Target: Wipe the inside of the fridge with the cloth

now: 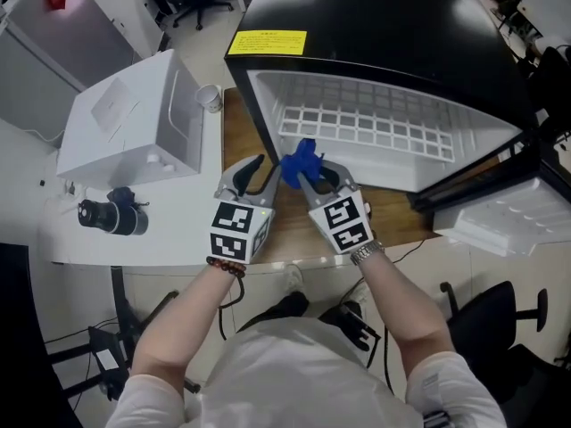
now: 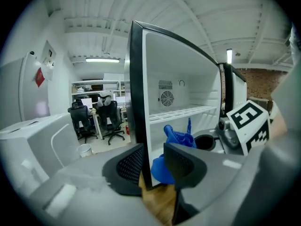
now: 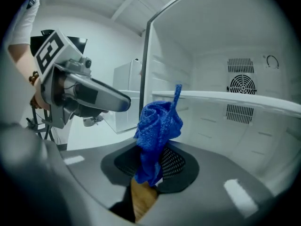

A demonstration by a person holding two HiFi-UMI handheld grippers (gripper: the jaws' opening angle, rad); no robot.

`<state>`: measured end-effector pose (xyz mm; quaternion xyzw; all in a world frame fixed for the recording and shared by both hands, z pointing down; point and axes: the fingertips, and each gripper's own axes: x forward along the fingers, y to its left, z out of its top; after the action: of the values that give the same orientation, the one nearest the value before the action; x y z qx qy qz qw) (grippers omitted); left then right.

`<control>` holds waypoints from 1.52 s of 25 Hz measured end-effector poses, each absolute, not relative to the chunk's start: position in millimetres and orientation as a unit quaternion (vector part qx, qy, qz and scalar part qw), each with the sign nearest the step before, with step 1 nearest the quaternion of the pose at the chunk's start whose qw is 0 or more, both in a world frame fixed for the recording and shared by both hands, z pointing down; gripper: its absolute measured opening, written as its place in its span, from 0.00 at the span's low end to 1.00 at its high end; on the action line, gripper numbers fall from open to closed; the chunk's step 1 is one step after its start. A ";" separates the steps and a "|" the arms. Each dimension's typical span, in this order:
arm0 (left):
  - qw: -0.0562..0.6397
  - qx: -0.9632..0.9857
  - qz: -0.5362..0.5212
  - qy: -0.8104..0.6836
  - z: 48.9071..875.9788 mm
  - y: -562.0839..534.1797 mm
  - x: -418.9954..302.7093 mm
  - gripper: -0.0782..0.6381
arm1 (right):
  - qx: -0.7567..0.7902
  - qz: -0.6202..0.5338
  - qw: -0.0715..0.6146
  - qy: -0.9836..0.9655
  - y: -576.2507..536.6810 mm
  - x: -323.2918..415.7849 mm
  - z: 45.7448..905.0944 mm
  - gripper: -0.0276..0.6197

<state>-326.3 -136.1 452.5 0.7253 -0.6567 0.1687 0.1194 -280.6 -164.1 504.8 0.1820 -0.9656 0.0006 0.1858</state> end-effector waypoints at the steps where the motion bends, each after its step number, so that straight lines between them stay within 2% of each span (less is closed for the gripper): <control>1: 0.115 0.719 0.168 -0.664 453.8 -139.2 -329.8 0.29 | 0.187 -0.004 0.187 -0.964 -167.8 -284.3 508.7 0.18; 4: 0.106 0.710 0.154 -0.679 453.6 -149.1 -337.0 0.33 | 0.195 -0.017 0.192 -0.962 -178.1 -295.8 518.7 0.18; 12: 0.085 0.714 0.146 -0.679 460.4 -164.0 -339.3 0.33 | 0.201 -0.045 0.172 -0.963 -191.6 -317.4 527.3 0.17; 26: 0.081 0.678 0.140 -0.717 461.2 -168.5 -344.0 0.28 | 0.235 -0.071 0.150 -0.958 -211.5 -322.5 533.4 0.16; 38: 0.081 0.684 0.134 -0.712 463.7 -168.4 -345.0 0.28 | 0.289 -0.057 0.150 -0.944 -246.7 -331.0 544.9 0.16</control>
<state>-345.0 -168.4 463.7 0.6842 -0.7123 0.1338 0.0809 -331.0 -246.7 544.9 0.2888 -0.9439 -0.0566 0.1497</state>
